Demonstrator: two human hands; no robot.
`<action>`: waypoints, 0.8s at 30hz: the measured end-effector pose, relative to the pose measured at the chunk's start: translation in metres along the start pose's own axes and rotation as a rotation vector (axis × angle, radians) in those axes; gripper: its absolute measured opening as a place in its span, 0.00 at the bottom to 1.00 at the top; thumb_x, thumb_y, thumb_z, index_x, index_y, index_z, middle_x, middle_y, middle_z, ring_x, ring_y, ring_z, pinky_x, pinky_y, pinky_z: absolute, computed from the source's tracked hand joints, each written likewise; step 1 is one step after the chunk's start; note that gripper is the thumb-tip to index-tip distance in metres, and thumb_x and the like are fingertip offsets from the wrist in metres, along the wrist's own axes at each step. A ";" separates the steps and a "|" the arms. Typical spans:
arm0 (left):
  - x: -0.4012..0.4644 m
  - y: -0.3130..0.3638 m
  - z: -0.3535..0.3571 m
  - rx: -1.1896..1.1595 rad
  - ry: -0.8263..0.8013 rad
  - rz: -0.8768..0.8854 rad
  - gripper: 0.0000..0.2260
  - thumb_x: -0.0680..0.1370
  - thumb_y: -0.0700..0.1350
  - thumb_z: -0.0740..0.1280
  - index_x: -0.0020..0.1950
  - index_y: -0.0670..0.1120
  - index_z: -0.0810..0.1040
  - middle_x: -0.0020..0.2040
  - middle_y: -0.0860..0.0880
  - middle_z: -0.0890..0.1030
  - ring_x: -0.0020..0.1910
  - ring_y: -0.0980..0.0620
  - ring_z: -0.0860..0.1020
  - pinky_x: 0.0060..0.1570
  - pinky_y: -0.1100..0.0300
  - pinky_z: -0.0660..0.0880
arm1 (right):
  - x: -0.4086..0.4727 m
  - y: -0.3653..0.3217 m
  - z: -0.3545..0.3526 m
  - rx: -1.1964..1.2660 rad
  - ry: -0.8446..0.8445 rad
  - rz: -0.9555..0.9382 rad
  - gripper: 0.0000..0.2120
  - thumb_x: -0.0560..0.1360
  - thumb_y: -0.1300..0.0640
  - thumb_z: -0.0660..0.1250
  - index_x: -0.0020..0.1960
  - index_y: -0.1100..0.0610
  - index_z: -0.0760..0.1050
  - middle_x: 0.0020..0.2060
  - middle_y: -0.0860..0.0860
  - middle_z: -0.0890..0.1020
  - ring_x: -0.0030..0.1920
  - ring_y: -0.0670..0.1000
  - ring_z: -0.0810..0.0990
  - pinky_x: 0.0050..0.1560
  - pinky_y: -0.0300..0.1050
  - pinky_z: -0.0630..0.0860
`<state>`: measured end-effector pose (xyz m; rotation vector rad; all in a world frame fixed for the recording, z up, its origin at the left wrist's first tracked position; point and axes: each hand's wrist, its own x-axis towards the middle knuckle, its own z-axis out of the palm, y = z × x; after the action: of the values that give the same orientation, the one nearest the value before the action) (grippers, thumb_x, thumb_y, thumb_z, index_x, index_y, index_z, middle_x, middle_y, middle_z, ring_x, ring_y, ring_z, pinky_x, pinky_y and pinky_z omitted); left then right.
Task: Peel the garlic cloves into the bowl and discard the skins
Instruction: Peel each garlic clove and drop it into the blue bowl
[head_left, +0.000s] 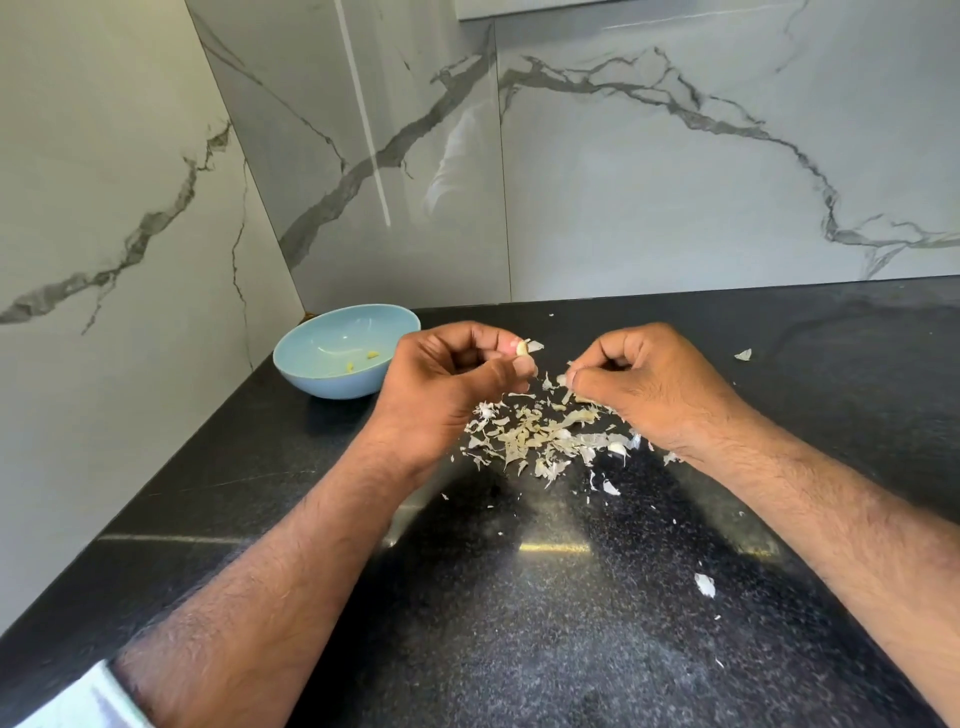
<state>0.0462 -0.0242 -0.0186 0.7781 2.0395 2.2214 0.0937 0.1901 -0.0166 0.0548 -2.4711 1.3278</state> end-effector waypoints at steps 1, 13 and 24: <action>0.000 0.000 -0.001 -0.018 -0.014 -0.021 0.07 0.73 0.39 0.79 0.50 0.43 0.86 0.46 0.40 0.88 0.42 0.48 0.85 0.43 0.60 0.79 | 0.000 0.001 0.000 -0.026 0.019 0.020 0.06 0.72 0.57 0.80 0.40 0.52 0.84 0.36 0.43 0.86 0.37 0.48 0.85 0.39 0.41 0.82; 0.001 -0.011 0.000 0.183 -0.009 0.042 0.07 0.76 0.40 0.79 0.53 0.41 0.88 0.49 0.45 0.89 0.48 0.47 0.85 0.50 0.58 0.80 | -0.004 -0.006 0.004 0.286 -0.182 0.013 0.06 0.79 0.58 0.73 0.54 0.56 0.87 0.43 0.51 0.89 0.42 0.45 0.85 0.38 0.28 0.73; 0.001 -0.011 0.001 0.388 -0.027 0.115 0.05 0.78 0.42 0.78 0.53 0.45 0.88 0.47 0.50 0.89 0.48 0.48 0.86 0.54 0.47 0.85 | -0.005 -0.004 0.008 0.243 -0.073 -0.034 0.05 0.73 0.50 0.79 0.46 0.50 0.88 0.38 0.49 0.88 0.39 0.47 0.85 0.43 0.38 0.79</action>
<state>0.0423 -0.0217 -0.0291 0.9656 2.5087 1.8713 0.0970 0.1800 -0.0188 0.2045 -2.3415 1.6314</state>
